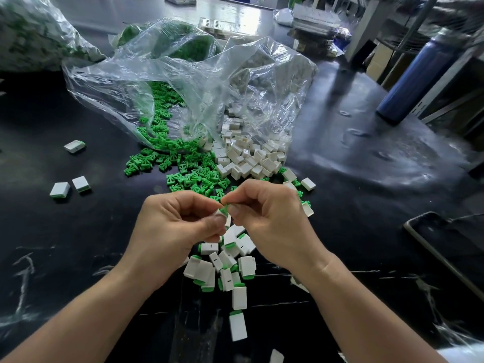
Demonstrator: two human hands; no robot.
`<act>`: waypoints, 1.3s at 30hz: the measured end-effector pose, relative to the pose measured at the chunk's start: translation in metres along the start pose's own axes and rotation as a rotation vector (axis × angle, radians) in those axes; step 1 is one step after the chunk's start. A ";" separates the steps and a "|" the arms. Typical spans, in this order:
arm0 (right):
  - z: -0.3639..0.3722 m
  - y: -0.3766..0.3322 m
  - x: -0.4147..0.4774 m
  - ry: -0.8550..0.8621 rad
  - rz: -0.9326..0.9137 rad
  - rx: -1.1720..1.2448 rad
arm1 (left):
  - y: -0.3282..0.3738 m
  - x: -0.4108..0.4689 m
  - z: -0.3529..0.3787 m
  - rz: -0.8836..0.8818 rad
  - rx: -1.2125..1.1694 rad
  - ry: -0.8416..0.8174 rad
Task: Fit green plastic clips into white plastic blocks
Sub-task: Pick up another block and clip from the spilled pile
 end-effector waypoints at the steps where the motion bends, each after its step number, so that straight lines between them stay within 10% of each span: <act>1: 0.000 -0.001 0.000 0.004 -0.014 -0.023 | 0.001 0.000 0.000 0.008 0.019 -0.003; 39: 0.007 -0.005 -0.003 -0.029 -0.067 0.081 | 0.005 0.004 -0.006 0.095 -0.107 0.052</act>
Point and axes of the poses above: each hand's wrist, its own x-axis towards the middle knuckle, its own z-axis out of the palm, y = z × x, the point moved 10 cm from there along x, towards the middle knuckle, and after that the axes turned 13 degrees about z, right-handed, at the moved point
